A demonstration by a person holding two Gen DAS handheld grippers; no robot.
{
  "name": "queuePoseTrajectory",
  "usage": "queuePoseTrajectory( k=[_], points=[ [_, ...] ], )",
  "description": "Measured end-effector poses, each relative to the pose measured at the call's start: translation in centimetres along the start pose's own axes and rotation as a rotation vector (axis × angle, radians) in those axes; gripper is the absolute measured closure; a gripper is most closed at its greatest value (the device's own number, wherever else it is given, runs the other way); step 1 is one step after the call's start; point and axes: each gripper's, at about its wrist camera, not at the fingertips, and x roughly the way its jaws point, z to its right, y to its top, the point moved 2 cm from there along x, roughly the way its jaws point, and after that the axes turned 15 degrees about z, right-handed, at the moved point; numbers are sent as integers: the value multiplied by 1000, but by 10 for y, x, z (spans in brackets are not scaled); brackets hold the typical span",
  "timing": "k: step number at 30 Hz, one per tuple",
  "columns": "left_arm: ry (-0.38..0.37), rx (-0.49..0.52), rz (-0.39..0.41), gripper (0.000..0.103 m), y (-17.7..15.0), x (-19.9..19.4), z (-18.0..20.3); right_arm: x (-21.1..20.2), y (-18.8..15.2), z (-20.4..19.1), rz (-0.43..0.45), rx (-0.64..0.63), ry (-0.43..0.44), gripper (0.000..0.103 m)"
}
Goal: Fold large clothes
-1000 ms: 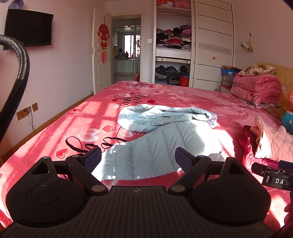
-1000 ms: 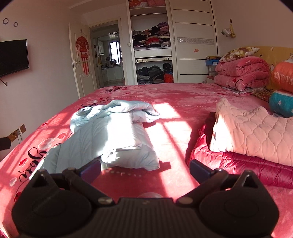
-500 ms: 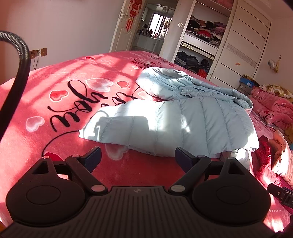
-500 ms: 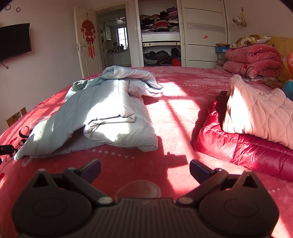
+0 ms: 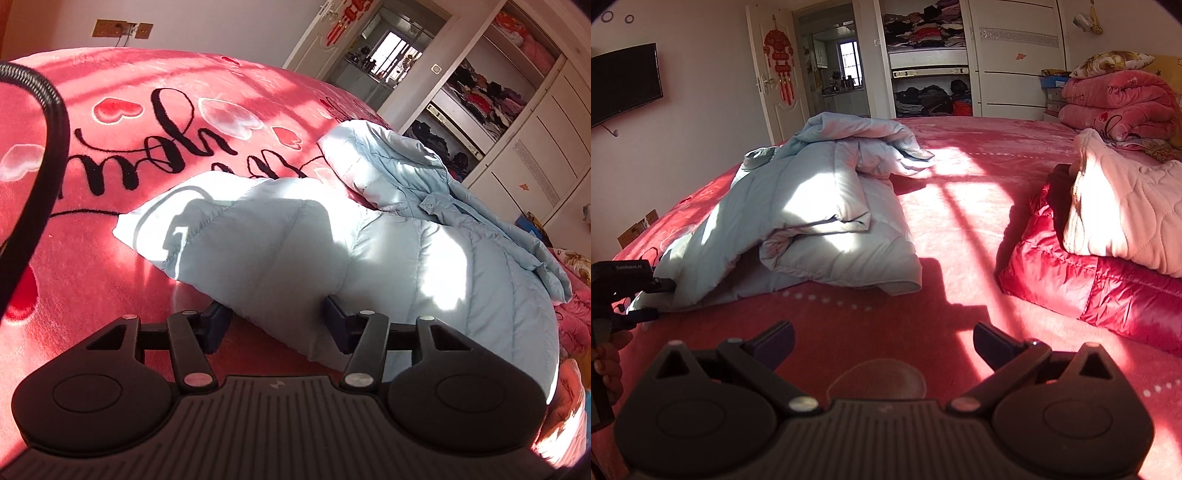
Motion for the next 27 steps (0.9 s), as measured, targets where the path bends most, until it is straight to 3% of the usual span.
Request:
queuePoseTrajectory(
  k=[5, 8, 12, 18, 22, 27],
  points=[
    [-7, -33, 34, 81, 8, -28, 3, 5, 2, 10, -10, 51, -7, 1],
    [-55, 0, 72, 94, 24, -54, 17, 6, 4, 17, -10, 87, -14, 1],
    [-174, 52, 129, 98, 51, -97, 49, 5, 7, 28, -10, 151, -24, 1],
    [-410, 175, 178, 98, 85, -179, 130, 0, 11, 46, 5, 228, -51, 1],
    [-570, 237, 177, 98, 81, -244, 184, -4, 15, 60, 31, 287, -72, 1],
    [-751, 270, 117, 98, 52, -322, 232, -8, 16, 81, 44, 386, -95, 1]
  ],
)
